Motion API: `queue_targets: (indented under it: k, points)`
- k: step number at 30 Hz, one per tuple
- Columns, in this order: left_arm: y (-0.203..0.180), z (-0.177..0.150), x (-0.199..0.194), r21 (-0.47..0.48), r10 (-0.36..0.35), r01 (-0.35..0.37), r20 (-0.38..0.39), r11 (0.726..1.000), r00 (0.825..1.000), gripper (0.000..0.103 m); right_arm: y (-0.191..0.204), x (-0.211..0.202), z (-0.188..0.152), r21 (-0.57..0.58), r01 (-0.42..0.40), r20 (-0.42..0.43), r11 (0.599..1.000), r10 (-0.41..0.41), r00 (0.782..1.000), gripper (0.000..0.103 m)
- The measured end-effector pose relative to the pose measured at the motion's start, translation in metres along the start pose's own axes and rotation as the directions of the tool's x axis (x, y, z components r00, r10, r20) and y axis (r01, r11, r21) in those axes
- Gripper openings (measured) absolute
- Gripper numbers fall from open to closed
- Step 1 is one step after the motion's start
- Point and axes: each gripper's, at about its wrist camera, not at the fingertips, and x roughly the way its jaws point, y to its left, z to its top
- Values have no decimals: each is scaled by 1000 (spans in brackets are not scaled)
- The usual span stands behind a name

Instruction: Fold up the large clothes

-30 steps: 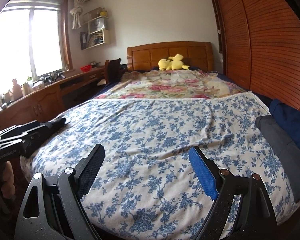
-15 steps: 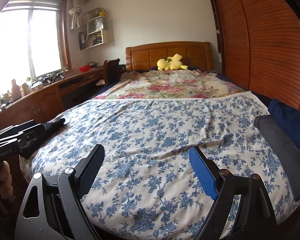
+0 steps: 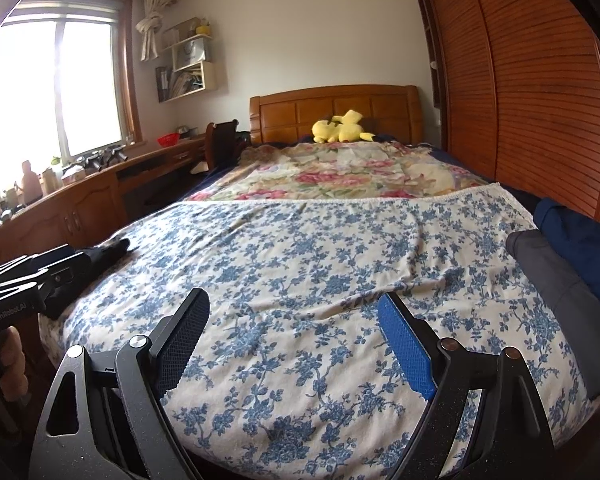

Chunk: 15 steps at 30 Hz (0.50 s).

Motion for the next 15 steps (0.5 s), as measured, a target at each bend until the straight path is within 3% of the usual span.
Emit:
queue_targets:
  k: [15]
  points:
    - [-4, 0, -7, 6, -7, 7, 16, 1000, 1000, 56, -2, -1, 0, 3, 0, 2, 1000, 0, 1000, 88]
